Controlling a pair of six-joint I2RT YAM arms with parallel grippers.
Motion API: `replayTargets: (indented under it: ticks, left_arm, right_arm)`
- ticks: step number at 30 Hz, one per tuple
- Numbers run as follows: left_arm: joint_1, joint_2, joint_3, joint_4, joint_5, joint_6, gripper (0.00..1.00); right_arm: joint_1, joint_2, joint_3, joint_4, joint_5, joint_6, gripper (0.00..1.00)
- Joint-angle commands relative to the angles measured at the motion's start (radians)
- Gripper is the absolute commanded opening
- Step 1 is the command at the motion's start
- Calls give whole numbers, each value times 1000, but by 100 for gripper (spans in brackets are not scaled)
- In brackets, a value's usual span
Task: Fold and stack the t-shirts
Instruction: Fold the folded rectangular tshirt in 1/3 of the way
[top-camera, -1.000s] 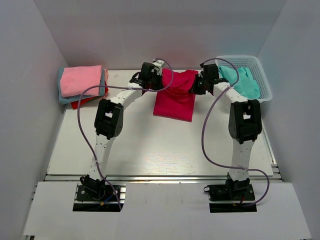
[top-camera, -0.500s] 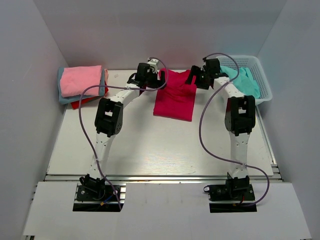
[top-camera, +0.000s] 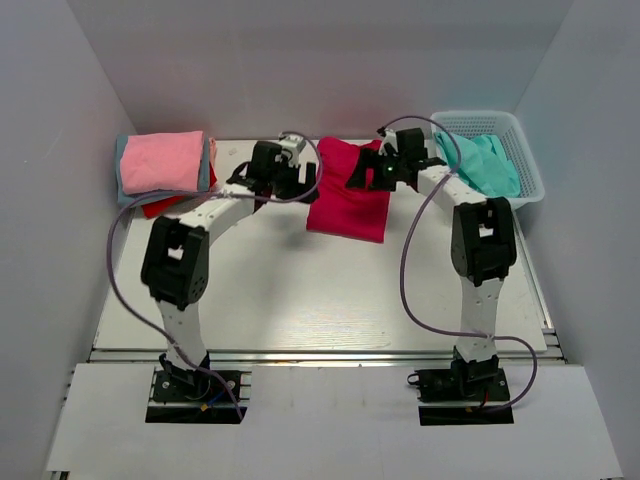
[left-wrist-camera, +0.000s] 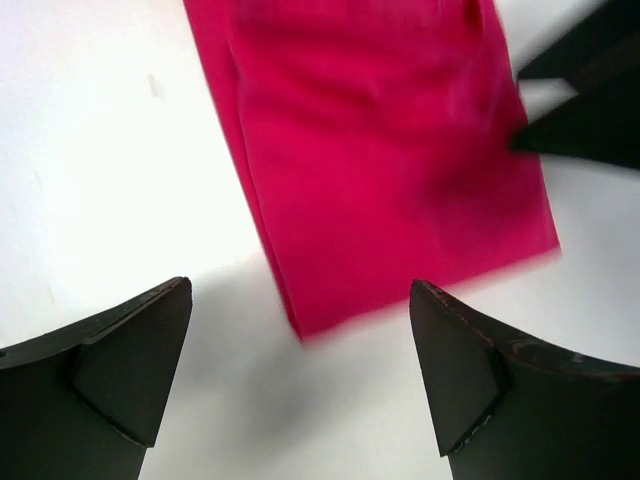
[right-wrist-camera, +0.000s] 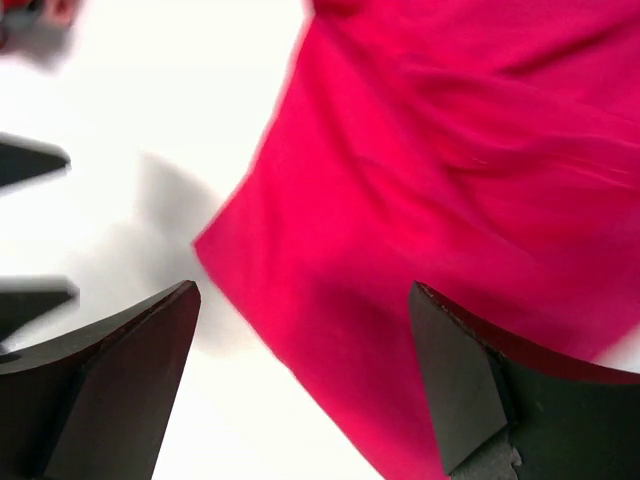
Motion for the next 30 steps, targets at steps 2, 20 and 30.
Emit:
replayTargets:
  ticks: [2, 20, 30]
  left_arm:
    - [-10, -229, -216, -9, -9, -19, 100]
    - [-10, -424, -464, -66, -81, -50, 100]
    - [-10, -355, -422, -75, -40, -41, 100]
  right_arm:
    - [48, 96, 107, 39, -104, -22, 90]
    - [14, 383, 350, 435, -9, 61, 90]
    - [-4, 413, 385, 457, 79, 3, 90]
